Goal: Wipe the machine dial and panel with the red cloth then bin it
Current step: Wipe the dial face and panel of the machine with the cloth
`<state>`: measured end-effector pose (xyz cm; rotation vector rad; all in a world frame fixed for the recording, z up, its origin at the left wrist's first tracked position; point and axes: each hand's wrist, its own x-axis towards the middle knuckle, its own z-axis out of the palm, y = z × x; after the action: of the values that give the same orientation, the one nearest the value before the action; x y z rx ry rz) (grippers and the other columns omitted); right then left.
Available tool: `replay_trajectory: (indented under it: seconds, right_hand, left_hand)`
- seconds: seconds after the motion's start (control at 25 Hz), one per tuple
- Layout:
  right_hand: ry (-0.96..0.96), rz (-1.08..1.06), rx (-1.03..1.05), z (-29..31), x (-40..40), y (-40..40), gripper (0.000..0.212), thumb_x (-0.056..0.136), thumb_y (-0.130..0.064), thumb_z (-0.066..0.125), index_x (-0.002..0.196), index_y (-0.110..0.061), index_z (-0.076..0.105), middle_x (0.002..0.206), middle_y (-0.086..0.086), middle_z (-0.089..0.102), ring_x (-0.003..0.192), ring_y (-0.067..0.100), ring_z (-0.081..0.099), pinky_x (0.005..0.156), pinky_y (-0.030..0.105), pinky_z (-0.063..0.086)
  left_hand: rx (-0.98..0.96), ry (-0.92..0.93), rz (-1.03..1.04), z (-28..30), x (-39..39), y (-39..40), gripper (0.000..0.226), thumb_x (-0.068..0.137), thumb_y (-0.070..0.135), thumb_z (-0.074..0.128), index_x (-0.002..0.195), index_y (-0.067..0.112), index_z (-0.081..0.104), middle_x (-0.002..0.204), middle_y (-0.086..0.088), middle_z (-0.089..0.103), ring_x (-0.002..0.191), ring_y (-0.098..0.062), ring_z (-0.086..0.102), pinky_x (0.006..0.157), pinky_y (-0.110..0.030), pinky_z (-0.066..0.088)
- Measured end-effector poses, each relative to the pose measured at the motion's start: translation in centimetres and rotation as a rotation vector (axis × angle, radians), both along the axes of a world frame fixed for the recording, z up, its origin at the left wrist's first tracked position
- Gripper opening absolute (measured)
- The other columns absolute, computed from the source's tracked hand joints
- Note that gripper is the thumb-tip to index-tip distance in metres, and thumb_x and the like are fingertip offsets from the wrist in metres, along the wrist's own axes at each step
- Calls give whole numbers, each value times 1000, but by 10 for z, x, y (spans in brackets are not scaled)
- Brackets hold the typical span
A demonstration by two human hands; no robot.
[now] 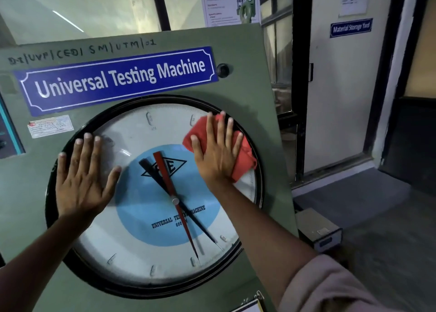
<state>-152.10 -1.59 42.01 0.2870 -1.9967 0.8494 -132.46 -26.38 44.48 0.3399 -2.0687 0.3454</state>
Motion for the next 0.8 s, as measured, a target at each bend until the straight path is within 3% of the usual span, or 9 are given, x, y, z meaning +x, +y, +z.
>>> replay_trajectory:
  seconds: [0.08, 0.28, 0.36, 0.48, 0.8]
  right_hand:
    - [46, -5, 15, -2, -8, 0, 74, 107, -70, 23, 170, -31, 23, 179, 2, 16, 166, 26, 13, 133, 57, 11]
    - [-66, 37, 41, -133, 38, 17, 76, 107, -68, 33, 171, -27, 24, 177, 6, 24, 166, 30, 16, 130, 62, 20]
    - [-81, 48, 81, -151, 45, 22, 76, 107, -68, 31, 171, -26, 23, 176, 6, 20, 166, 29, 13, 129, 63, 22]
    - [-89, 31, 126, -109, 29, 22, 76, 107, -70, 24, 171, -28, 22, 176, 6, 23, 166, 28, 15, 130, 63, 19]
    - [74, 72, 22, 58, 11, -39, 74, 107, -67, 29, 171, -30, 20, 179, 6, 18, 166, 28, 14, 130, 64, 12]
  left_hand:
    - [2, 3, -6, -1, 0, -2, 82, 103, 62, 29, 172, 23, 6, 180, 2, 4, 166, -16, 3, 134, -41, -4]
    - [-9, 12, -10, -3, 0, 0, 82, 104, 61, 30, 171, 22, 6, 180, 2, 3, 167, -17, 4, 134, -42, -4]
    - [1, 21, -11, -4, 0, 2, 82, 104, 61, 29, 171, 22, 6, 180, 1, 4, 166, -17, 4, 135, -42, -3]
    - [8, 8, -18, -3, 1, 3, 82, 103, 61, 29, 171, 21, 7, 180, 1, 4, 166, -16, 3, 135, -42, -3]
    - [54, -3, 9, 5, 10, 14, 85, 101, 61, 33, 171, 18, 13, 179, -1, 10, 166, -15, 7, 135, -48, 2]
